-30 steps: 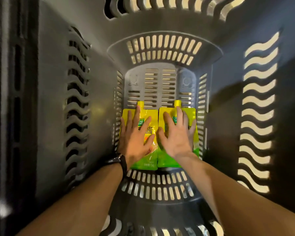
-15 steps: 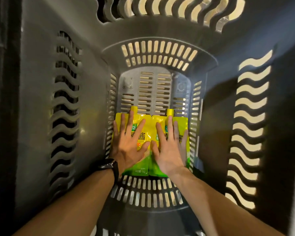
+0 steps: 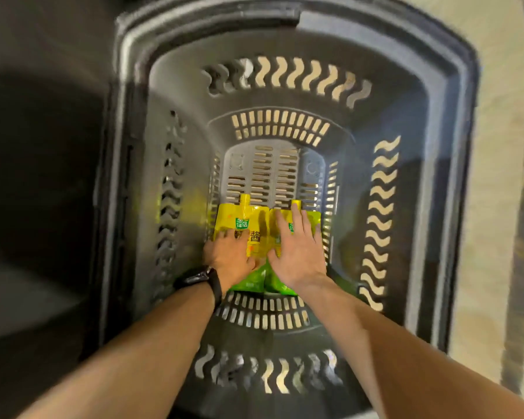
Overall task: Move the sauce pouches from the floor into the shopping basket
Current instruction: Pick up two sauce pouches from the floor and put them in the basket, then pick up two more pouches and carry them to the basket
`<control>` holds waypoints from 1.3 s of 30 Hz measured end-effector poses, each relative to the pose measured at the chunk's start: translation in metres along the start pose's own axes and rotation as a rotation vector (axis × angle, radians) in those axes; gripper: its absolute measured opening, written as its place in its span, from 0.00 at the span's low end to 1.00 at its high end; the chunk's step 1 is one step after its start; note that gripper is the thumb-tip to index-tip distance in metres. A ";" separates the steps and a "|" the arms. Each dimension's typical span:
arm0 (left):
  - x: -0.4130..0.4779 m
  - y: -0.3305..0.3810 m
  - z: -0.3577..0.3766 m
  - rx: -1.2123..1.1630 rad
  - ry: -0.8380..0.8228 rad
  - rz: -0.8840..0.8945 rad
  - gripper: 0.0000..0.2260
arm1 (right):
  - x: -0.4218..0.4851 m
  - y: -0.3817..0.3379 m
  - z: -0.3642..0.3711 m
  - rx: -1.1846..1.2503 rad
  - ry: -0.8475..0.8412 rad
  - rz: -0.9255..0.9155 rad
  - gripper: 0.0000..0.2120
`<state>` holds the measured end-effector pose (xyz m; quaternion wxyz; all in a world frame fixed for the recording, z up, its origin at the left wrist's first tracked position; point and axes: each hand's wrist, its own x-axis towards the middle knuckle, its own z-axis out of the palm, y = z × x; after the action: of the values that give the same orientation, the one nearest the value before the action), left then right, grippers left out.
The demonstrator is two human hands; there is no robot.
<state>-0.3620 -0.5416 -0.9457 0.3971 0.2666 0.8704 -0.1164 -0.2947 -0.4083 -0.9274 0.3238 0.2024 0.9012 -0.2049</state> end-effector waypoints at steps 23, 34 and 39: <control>-0.431 0.095 -0.416 0.196 0.391 0.281 0.30 | -0.437 -0.010 -0.414 -0.004 0.327 0.221 0.34; -0.564 0.228 -0.438 0.563 0.553 0.816 0.27 | -0.652 0.027 -0.371 0.264 0.483 0.741 0.28; -0.654 0.315 -0.395 0.744 0.598 1.096 0.27 | -0.773 0.051 -0.310 0.438 0.584 1.014 0.28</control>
<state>-0.0806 -0.3596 -0.1910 0.0266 0.8024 0.5857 -0.1113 0.1231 -0.3899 -0.2058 0.0721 0.7143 0.6815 -0.1418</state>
